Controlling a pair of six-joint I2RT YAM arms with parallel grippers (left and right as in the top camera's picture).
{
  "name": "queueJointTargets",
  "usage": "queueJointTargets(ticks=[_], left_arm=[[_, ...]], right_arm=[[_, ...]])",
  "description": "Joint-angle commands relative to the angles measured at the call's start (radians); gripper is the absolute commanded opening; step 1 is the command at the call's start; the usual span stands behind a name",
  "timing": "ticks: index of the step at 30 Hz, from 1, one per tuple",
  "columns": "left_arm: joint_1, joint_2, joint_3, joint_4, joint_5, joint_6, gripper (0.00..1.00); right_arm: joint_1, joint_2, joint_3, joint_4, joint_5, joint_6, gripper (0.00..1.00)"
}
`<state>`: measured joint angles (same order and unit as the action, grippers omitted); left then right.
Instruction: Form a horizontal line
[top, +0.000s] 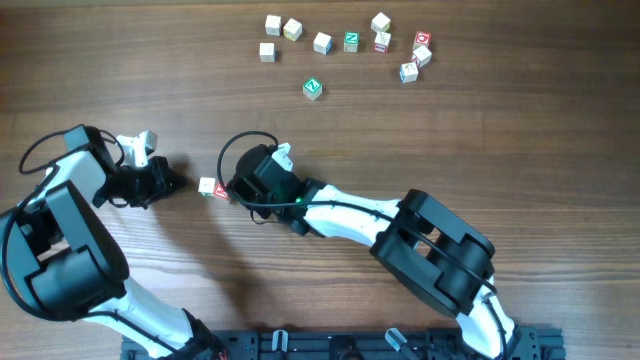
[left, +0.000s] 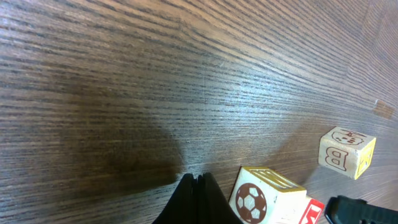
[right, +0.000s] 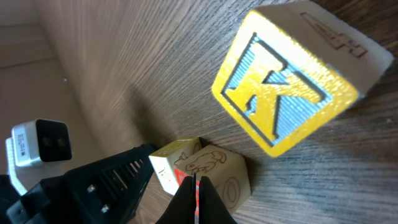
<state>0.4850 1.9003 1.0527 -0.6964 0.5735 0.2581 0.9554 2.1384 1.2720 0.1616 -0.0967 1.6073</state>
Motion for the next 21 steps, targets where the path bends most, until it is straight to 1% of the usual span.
queueJointTargets(ticks=[1,5,7,10,19,21], left_arm=[[-0.002,0.019,-0.006,-0.001,0.020,0.023,0.04],[-0.013,0.019,-0.006,-0.001,0.020,0.023,0.04],[-0.020,0.019,-0.006,-0.002,0.020,0.023,0.04],[-0.032,0.019,-0.006,-0.004,0.020,0.023,0.04],[-0.043,0.019,-0.006,-0.016,0.020,0.023,0.04],[-0.043,0.019,-0.006,-0.020,0.020,0.023,0.04]], right_arm=[[-0.007,0.036,0.006,0.010,-0.016,-0.043,0.05],[-0.008,0.031,0.007,0.021,-0.015,-0.089,0.05],[-0.008,0.029,0.007,0.010,-0.015,-0.082,0.05],[-0.008,0.029,0.007,-0.017,-0.035,-0.031,0.05],[-0.008,0.029,0.007,0.002,-0.031,-0.039,0.05],[-0.008,0.029,0.007,0.016,-0.031,-0.063,0.05]])
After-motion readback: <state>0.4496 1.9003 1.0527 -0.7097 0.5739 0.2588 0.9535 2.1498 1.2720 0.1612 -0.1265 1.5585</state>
